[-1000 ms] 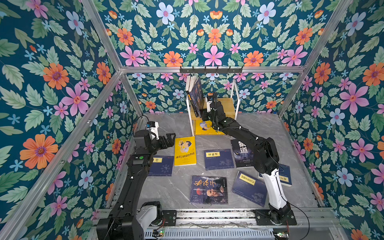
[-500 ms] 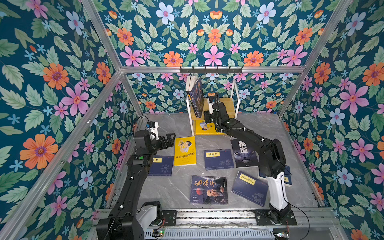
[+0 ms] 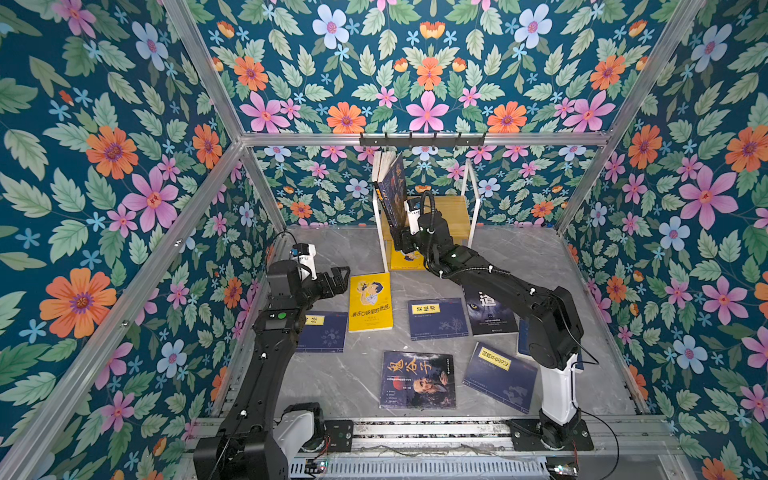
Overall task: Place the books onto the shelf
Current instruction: 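Withdraw the right gripper from the shelf toward the yellow book on the table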
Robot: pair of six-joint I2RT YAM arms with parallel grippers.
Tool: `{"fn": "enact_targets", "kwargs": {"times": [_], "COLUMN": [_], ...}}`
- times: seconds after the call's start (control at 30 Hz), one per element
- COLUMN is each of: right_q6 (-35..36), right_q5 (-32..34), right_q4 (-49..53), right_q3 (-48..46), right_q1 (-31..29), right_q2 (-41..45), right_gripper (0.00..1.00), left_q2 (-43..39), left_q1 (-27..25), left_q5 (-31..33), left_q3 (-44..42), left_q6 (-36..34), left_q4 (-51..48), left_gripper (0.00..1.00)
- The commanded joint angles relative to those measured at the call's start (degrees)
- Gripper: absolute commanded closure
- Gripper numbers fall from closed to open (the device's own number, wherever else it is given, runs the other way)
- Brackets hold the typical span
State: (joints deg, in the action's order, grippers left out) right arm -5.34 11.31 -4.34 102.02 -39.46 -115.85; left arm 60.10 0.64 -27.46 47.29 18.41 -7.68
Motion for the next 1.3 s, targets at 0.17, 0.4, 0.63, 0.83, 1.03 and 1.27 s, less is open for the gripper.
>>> {"fn": "enact_targets", "kwargs": {"times": [0.17,0.4,0.63,0.83,1.03,1.27], "right_q6": [1.5,5.4,11.1,12.7,14.4,15.0], "right_q5": [4.2,9.1,19.9,22.8,22.2,21.2], "right_q4": [-2.3,-4.1,-9.9,-12.2,-13.0,-14.8], "right_q3": [6.5,10.4,12.7,13.5,12.8,10.4], "right_q1": [-0.2,-1.9,-3.5,-3.5,-3.5,-3.5], "right_q2": [-5.6,-9.6,-13.4,-14.9,-15.0,-14.0], "right_gripper": [0.14,0.13,0.13,0.21,0.4,0.61], "left_q2": [-0.2,0.4,0.3,0.3,0.3,0.3], "left_q1": [0.1,0.0,0.0,-0.2,-0.2,-0.1], "left_q5": [-0.6,-0.7,-0.5,-0.4,-0.3,-0.2], "left_q3": [0.0,0.0,-0.1,-0.1,-0.3,-0.4], "left_q6": [0.4,0.6,0.4,0.3,0.1,0.1], "left_q4": [0.7,0.9,0.8,1.0,1.0,1.2], "left_gripper": [0.0,0.0,0.0,0.0,0.0,0.0]}}
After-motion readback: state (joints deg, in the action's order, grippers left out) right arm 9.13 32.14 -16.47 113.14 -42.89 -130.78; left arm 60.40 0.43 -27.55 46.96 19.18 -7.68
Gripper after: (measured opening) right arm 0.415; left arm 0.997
